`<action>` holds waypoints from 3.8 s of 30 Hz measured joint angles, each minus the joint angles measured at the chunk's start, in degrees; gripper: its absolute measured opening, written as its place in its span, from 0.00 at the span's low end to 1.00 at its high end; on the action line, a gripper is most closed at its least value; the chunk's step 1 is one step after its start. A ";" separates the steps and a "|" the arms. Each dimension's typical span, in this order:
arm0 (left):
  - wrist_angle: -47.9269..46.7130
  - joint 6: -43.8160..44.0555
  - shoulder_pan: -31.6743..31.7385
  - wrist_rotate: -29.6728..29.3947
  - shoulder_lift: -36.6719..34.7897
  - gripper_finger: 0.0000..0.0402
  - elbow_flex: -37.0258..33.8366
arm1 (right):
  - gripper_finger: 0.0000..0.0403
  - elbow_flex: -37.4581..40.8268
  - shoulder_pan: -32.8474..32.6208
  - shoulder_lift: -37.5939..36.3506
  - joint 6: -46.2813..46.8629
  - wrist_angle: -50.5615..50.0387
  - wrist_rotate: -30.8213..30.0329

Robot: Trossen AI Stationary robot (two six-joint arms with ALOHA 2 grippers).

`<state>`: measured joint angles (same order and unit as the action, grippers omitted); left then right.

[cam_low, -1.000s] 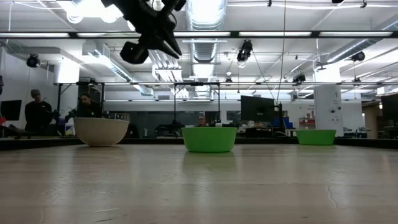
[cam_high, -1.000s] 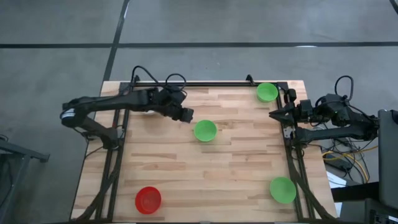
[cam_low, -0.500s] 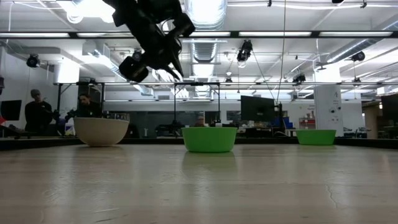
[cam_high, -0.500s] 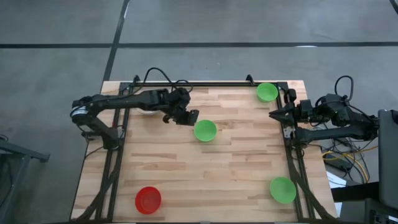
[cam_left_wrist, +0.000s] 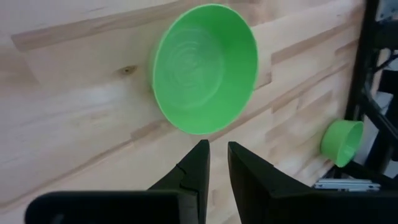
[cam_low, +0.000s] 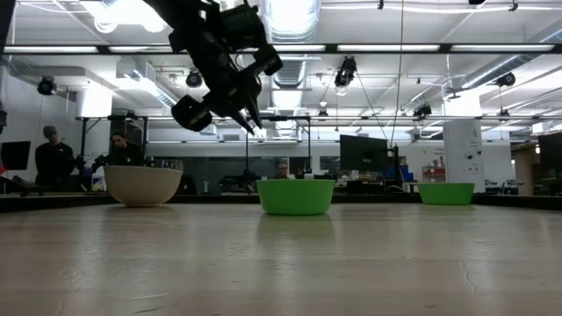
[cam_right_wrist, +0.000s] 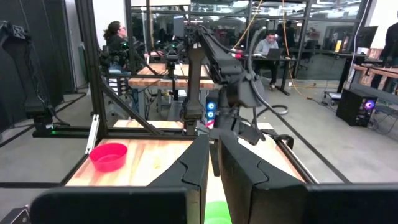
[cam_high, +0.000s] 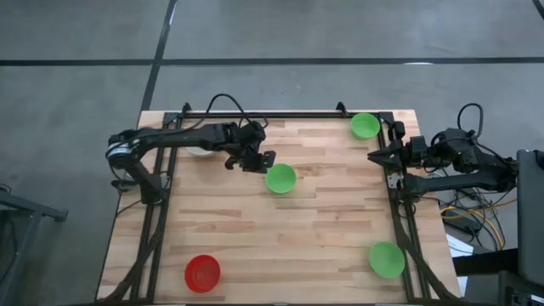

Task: Nest bowls inside each other
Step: Stack the middle green bowl on the gray bowl

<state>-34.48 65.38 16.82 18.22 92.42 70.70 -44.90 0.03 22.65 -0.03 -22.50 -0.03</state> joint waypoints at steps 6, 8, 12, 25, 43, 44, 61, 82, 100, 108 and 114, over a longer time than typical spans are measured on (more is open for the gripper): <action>0.47 -0.37 1.21 2.39 1.81 0.16 0.00 | 0.08 0.00 -0.02 0.00 -0.01 0.00 0.00; 0.42 -0.33 1.35 2.36 2.01 0.16 0.00 | 0.08 -0.01 -0.02 0.00 -0.02 0.00 0.00; -0.17 -0.28 1.57 0.78 2.01 0.16 0.02 | 0.08 0.01 0.00 0.00 0.00 0.00 0.00; 0.58 -2.78 1.26 -0.39 2.01 0.31 0.01 | 0.08 0.01 -0.01 0.00 0.00 0.00 0.00; 11.44 -2.23 0.57 -2.52 1.99 0.31 -4.33 | 0.08 0.00 -0.01 0.00 0.00 0.00 0.00; 11.58 -3.24 0.57 -1.89 1.99 0.31 -4.35 | 0.08 0.01 -0.02 0.00 0.00 0.02 0.00; 6.52 -8.30 0.55 2.36 3.55 0.31 -4.42 | 0.08 -0.01 0.00 0.00 -0.01 0.00 0.00; 9.58 -4.69 0.57 6.39 10.48 0.31 -4.42 | 0.08 0.01 -0.02 0.00 -0.01 0.00 0.00; 10.33 2.63 0.57 6.96 10.56 0.31 -3.85 | 0.08 -0.01 0.00 0.00 0.00 0.01 0.00; 10.47 8.87 0.55 3.24 10.51 0.31 -3.80 | 0.08 -0.01 0.00 0.00 0.00 0.00 0.00; 10.50 9.61 0.55 2.39 10.70 0.31 -3.91 | 0.08 0.00 -0.01 0.00 0.00 0.00 0.00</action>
<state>-23.98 74.99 17.37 20.61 103.12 66.78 -44.89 0.02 22.65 -0.03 -22.50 -0.03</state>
